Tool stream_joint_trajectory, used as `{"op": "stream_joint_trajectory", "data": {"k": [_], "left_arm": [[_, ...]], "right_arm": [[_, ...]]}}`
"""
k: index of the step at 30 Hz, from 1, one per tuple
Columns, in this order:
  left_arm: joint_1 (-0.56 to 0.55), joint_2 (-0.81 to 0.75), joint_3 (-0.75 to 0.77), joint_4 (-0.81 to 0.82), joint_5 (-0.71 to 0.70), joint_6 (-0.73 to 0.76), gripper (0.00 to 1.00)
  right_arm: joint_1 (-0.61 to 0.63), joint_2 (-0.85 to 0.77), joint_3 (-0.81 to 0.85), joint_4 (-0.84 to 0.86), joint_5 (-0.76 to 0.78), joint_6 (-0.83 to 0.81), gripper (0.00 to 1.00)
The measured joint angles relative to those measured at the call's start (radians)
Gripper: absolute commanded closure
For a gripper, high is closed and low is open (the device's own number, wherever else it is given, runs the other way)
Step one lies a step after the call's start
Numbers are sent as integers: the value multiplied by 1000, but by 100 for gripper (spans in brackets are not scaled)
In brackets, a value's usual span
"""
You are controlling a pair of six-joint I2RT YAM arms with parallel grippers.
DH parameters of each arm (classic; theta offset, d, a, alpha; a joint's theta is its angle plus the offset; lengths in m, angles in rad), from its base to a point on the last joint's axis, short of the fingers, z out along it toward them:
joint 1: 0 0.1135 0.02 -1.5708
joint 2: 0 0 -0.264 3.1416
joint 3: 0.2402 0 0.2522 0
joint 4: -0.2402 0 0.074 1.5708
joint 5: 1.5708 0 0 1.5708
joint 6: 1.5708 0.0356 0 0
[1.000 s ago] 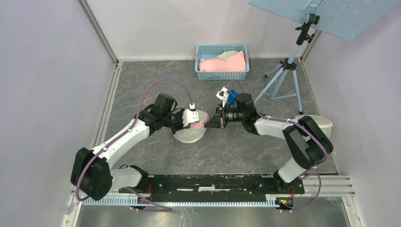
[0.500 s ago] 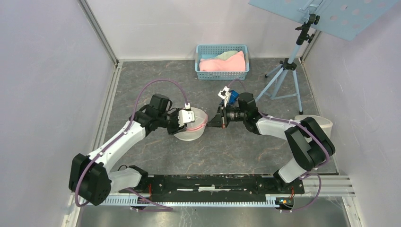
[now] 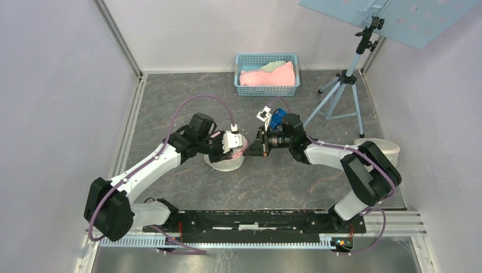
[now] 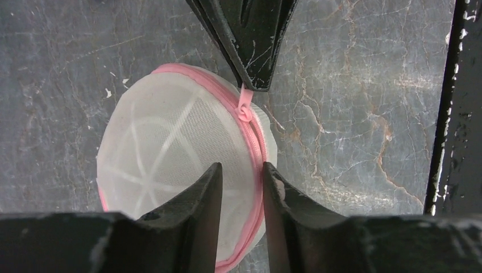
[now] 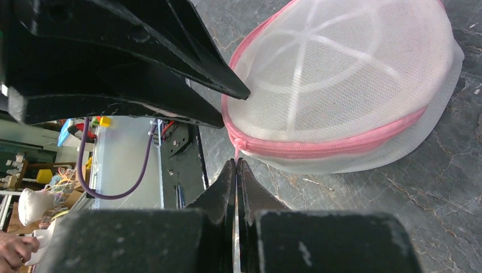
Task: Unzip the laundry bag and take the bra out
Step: Unzip the laundry bag at the center of the board.
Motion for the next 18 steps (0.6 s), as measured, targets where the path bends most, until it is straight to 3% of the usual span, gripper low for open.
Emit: {"op": "stream_joint_trajectory", "data": {"k": [6, 18], "left_arm": [[-2, 16, -1, 10, -22, -24, 96], [62, 0, -35, 15, -22, -8, 98]], "right_arm": [[-2, 0, 0, -2, 0, -5, 100], [-80, 0, 0, -68, -5, -63, 100]]}}
